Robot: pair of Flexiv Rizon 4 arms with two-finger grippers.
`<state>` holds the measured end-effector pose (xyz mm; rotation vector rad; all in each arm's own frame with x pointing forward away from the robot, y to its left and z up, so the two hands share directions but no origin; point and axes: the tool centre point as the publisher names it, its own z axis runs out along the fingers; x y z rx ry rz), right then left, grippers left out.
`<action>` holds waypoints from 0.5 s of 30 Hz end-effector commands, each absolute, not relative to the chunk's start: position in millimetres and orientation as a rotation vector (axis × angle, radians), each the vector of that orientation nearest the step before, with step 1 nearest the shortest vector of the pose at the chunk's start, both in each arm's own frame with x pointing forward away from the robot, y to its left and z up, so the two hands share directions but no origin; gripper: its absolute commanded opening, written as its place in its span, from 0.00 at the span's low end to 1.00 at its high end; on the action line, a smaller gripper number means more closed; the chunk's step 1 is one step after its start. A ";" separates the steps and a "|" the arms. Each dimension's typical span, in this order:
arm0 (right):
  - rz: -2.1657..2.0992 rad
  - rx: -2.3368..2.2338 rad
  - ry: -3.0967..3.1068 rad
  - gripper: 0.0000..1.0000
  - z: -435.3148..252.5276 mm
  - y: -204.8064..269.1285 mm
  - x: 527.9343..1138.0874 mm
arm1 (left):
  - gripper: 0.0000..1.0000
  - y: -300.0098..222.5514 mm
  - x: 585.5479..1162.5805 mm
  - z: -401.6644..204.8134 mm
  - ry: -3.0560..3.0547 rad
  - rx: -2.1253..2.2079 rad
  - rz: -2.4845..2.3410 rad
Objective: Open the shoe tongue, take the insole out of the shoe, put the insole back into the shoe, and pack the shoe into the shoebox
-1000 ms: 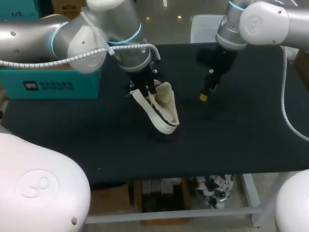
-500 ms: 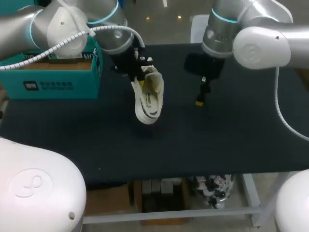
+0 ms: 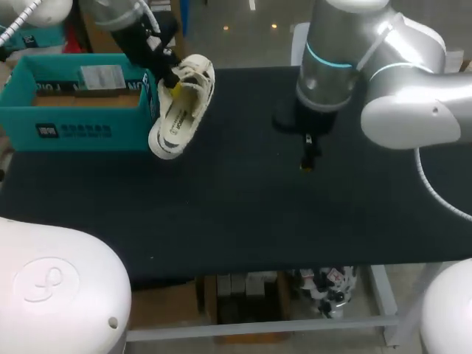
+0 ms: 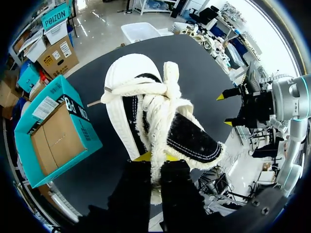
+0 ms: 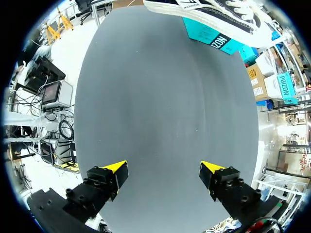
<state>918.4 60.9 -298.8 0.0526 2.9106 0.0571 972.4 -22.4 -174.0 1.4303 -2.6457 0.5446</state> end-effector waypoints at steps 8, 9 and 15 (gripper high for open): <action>0.056 0.053 2.907 1.00 -300.0 61.5 918.5 | 0.00 -21.4 972.6 -172.6 -2.641 1.427 0.550; 0.056 0.053 2.907 1.00 -300.0 61.5 918.5 | 0.00 -21.4 972.6 -172.6 -2.641 1.427 0.550; 0.056 0.053 2.907 1.00 -300.0 61.5 918.5 | 0.00 32.0 997.3 -127.7 -2.844 1.000 0.669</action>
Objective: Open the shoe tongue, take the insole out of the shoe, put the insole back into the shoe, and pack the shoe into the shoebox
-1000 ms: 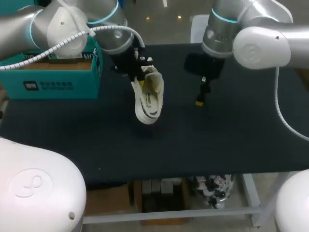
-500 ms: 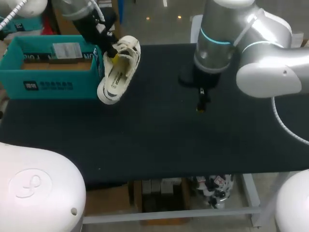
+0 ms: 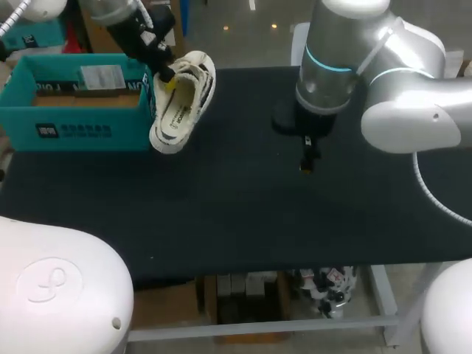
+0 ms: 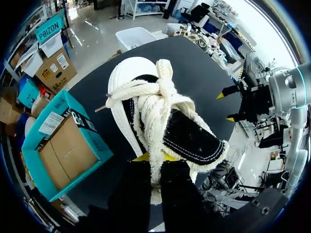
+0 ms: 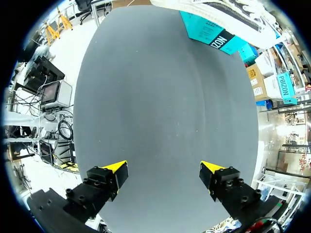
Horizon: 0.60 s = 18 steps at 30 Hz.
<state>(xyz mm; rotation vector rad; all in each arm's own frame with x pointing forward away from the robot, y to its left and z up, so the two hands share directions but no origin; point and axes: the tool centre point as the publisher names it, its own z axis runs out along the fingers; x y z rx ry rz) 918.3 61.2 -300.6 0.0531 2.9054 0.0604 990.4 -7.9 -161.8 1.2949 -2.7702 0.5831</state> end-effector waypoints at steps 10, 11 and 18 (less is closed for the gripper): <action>0.056 0.053 2.907 1.00 -300.0 61.5 918.5 | 0.00 130.0 1034.8 -101.1 -3.074 0.302 0.771; 0.056 0.053 2.907 1.00 -300.0 61.5 918.5 | 0.00 136.2 1039.7 -100.9 -3.118 0.280 0.701; 0.056 0.053 2.907 1.00 -300.0 61.5 918.5 | 0.00 180.4 1072.2 -104.0 -3.169 0.079 0.526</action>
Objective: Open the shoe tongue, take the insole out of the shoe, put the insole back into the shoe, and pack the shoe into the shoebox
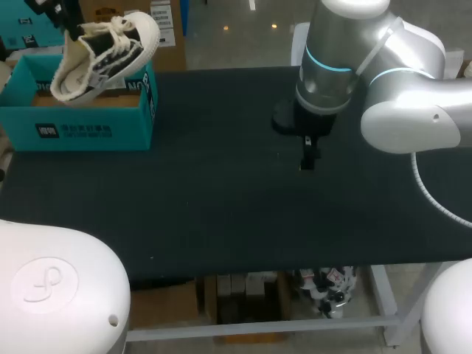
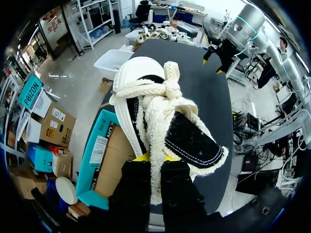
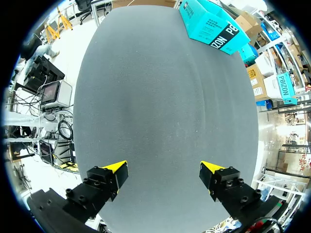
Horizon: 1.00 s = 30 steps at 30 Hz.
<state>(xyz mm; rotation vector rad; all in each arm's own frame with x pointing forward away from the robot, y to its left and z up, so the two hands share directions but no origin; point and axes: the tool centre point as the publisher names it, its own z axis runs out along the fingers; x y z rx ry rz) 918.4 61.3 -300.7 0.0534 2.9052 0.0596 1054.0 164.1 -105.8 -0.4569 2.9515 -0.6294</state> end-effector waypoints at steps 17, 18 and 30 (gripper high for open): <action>0.056 0.053 2.907 1.00 -300.0 61.5 918.5 | 0.00 236.4 1155.9 -158.2 3.071 0.017 -0.269; 0.056 0.053 2.907 1.00 -300.0 61.5 918.5 | 0.00 237.2 1156.0 -163.2 3.075 0.017 -0.277; 0.056 0.053 2.907 1.00 -300.0 61.5 918.5 | 1.00 242.4 1159.2 -209.1 3.121 0.007 -0.249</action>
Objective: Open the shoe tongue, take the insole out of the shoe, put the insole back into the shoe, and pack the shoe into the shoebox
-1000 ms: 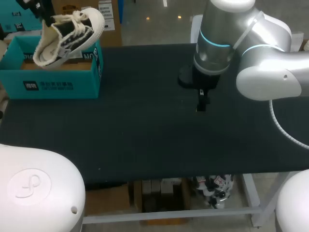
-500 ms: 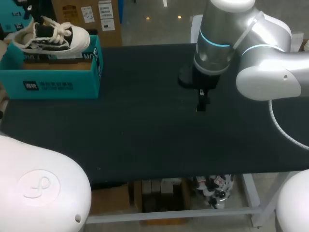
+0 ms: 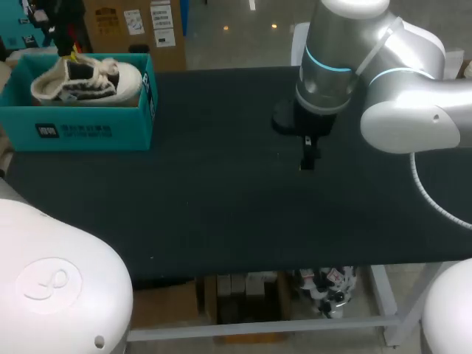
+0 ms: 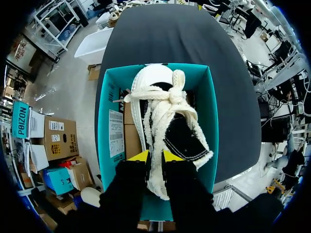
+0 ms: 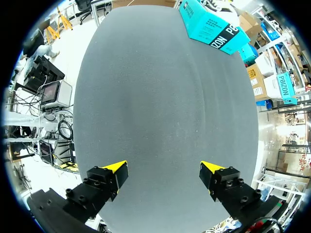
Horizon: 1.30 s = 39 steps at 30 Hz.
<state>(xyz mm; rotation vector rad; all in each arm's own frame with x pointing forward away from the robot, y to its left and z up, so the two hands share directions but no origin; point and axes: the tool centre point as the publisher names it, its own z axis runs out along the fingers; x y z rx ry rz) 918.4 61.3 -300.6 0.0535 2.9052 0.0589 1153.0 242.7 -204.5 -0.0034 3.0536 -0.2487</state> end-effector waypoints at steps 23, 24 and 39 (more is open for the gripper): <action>0.056 0.053 2.907 1.00 -300.0 61.5 918.5 | 1.00 126.7 1088.9 -156.2 3.088 0.162 -0.190; 0.056 0.053 2.907 1.00 -300.0 61.5 918.5 | 1.00 118.8 1084.5 -154.8 3.089 0.155 -0.183; 0.056 0.053 2.907 1.00 -300.0 61.5 918.5 | 1.00 40.2 991.1 -173.8 2.940 0.039 -0.147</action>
